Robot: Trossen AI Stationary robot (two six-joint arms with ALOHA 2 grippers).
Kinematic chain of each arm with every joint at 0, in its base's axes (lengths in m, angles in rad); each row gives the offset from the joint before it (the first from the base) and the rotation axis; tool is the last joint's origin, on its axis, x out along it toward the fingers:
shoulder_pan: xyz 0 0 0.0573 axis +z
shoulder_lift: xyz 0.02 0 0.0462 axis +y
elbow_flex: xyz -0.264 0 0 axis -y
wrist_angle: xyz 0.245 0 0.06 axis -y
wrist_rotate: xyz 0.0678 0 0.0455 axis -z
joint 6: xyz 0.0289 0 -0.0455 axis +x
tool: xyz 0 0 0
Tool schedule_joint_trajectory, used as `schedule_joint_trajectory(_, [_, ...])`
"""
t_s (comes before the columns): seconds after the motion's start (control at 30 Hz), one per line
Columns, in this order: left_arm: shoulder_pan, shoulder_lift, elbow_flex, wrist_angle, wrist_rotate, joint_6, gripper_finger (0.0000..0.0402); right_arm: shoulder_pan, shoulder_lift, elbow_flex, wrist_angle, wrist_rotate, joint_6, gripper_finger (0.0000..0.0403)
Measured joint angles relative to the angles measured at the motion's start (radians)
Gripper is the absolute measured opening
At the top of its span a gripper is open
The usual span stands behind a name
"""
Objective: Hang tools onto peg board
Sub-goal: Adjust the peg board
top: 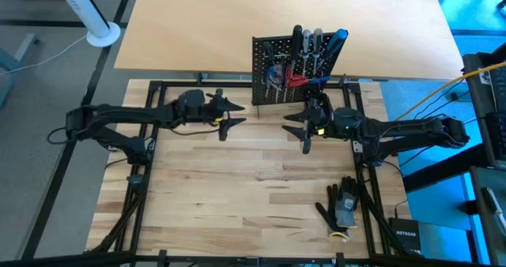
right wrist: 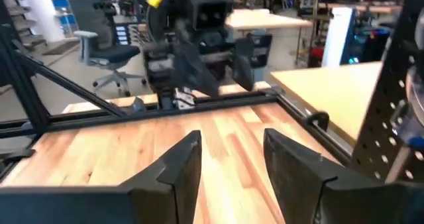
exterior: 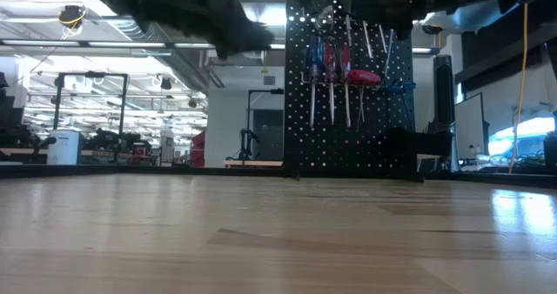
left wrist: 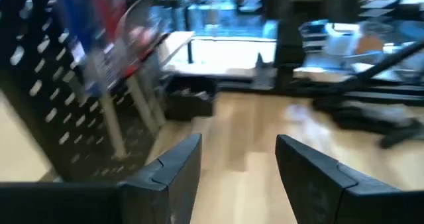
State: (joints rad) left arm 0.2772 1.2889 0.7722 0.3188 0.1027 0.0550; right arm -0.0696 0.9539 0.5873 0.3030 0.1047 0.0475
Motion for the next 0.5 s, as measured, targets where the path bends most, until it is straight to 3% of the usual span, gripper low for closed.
schedule_joint_trajectory(0.23, [0.111, 0.234, 0.028, 0.169, -0.012, -0.005, 0.0184, 0.009, 0.000, 0.000, -0.043, -0.044, 0.031, 0.0163])
schedule_joint_trajectory(0.4, [0.231, 0.393, 0.107, 0.305, 0.221, -0.089, 0.0184, 0.048, 0.000, 0.000, -0.054, -0.043, 0.027, 0.0163])
schedule_joint_trajectory(0.5, [0.280, 0.461, 0.142, 0.323, 0.272, -0.131, 0.0184, 0.073, 0.000, 0.000, -0.075, -0.027, 0.026, 0.0163])
